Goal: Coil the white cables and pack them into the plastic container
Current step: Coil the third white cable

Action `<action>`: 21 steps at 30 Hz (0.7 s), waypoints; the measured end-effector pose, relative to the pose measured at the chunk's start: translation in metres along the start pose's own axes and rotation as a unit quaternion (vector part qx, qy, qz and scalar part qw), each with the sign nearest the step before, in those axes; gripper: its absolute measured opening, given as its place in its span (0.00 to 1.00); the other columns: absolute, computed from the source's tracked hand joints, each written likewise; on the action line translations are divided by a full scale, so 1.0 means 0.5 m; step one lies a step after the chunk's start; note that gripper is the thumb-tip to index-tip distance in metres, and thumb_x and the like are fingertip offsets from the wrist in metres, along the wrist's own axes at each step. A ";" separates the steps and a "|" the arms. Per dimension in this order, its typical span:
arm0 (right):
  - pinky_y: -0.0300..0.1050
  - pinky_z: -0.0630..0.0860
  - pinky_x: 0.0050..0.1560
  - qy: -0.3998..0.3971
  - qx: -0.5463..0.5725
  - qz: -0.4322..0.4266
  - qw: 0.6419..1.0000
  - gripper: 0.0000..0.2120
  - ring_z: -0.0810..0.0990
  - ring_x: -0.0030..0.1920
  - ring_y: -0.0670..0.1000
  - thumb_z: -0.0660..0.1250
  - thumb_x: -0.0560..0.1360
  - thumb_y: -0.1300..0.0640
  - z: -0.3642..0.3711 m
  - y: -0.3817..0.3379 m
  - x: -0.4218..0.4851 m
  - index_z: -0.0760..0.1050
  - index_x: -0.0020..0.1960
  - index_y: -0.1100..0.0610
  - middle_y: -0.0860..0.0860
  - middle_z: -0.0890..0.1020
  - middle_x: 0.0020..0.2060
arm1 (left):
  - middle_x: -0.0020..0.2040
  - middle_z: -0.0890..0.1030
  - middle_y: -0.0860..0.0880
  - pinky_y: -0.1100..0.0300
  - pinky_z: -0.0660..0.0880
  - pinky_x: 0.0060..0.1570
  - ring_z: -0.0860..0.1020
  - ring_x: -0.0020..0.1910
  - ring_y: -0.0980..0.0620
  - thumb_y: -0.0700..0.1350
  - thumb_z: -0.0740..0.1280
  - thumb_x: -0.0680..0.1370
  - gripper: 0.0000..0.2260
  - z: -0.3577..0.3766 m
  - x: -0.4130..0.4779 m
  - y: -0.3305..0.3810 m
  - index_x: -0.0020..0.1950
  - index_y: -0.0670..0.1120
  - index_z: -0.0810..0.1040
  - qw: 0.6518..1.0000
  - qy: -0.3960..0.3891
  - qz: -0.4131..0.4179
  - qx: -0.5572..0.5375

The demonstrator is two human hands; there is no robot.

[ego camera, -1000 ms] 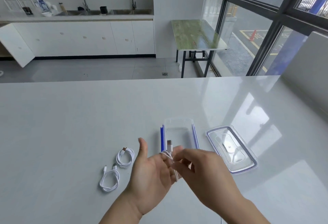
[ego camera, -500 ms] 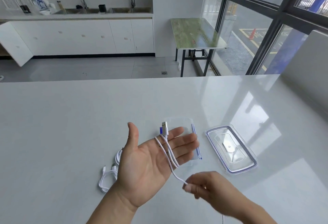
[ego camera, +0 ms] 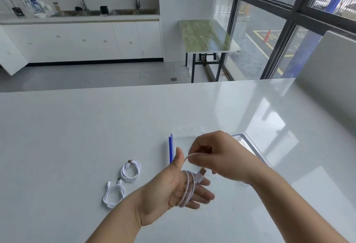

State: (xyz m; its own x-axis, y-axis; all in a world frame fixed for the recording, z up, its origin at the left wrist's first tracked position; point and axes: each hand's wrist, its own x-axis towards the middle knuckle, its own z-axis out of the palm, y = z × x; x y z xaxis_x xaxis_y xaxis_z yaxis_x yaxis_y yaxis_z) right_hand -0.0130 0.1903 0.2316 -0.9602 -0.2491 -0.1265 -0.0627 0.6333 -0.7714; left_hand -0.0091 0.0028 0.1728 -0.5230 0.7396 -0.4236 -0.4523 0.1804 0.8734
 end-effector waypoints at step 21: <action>0.32 0.69 0.33 0.082 0.168 -0.017 0.982 0.05 0.74 0.27 0.41 0.71 0.74 0.45 0.172 0.072 -0.143 0.82 0.42 0.46 0.48 0.81 0.28 | 0.73 0.67 0.29 0.40 0.59 0.75 0.65 0.74 0.32 0.72 0.56 0.76 0.47 0.019 -0.042 0.055 0.74 0.31 0.62 0.880 -0.023 0.268 -0.391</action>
State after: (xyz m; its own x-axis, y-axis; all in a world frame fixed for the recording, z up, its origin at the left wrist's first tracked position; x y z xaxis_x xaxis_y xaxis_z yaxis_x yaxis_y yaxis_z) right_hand 0.0768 0.1679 0.1593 -0.9917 -0.1274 -0.0160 -0.0287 0.3414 -0.9395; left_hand -0.0035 -0.0017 0.2082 -0.7915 0.6107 0.0255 -0.5172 -0.6914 0.5045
